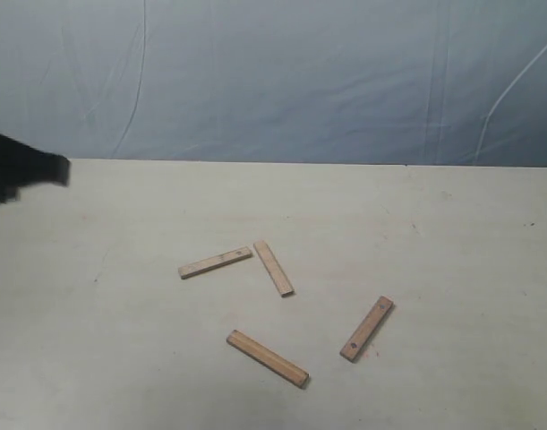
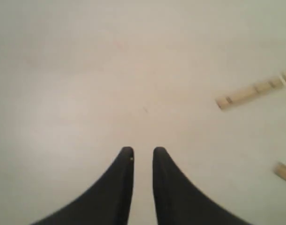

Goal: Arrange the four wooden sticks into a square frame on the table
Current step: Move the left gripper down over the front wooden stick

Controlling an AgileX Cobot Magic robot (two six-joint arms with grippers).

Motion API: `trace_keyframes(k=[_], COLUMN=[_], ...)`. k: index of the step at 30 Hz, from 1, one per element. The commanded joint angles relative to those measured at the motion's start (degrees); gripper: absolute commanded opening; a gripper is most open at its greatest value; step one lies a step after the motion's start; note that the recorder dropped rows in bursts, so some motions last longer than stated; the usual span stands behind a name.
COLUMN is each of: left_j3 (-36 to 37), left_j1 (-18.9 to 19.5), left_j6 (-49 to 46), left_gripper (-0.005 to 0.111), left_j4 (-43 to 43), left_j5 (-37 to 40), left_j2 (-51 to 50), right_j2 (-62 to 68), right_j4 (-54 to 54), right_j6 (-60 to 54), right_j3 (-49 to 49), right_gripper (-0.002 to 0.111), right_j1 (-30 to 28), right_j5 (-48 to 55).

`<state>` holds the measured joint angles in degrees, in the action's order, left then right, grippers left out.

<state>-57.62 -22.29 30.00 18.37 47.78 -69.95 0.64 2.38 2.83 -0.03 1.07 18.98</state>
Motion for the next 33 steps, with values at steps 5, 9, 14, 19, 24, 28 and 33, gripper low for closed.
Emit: trace_keyframes(k=[5, 9, 14, 19, 24, 28, 33], left_j3=[-0.5, -0.5, -0.9, -1.3, -1.3, -2.7, -6.1], left_j1=[-3.8, -10.0, -15.6, -17.3, -19.6, -20.0, -20.0], left_j6=[-5.5, 2.4, 10.3, 18.4, 26.0, 28.0, 28.1], left_gripper=[0.057, 0.057, 0.057, 0.057, 0.057, 0.056, 0.056], left_j4=[-34.0, -34.0, -33.9, -33.3, -31.2, -30.3, -29.6], left_j5=[-1.2, -8.7, -16.5, -20.5, -27.7, -27.8, -25.7], left_j2=[-12.4, -17.7, -25.1, -32.5, -36.8, -40.1, -42.9], right_j2=[-0.4, -0.4, -0.4, -0.4, -0.4, -0.4, -0.4], right_j4=[0.0, -0.1, -0.1, -0.1, -0.1, -0.1, -0.1], right_j6=[-0.1, -0.1, -0.1, -0.1, -0.1, -0.1, -0.1], right_j3=[0.0, 0.0, 0.0, 0.0, 0.0, 0.0, 0.0], right_gripper=[-0.001, -0.001, -0.001, -0.001, -0.001, -0.001, -0.001], right_j1=[0.2, 0.2, 0.2, 0.2, 0.2, 0.2, 0.2], right_j5=[-0.2, -0.4, -0.4, -0.4, -0.4, -0.4, -0.2])
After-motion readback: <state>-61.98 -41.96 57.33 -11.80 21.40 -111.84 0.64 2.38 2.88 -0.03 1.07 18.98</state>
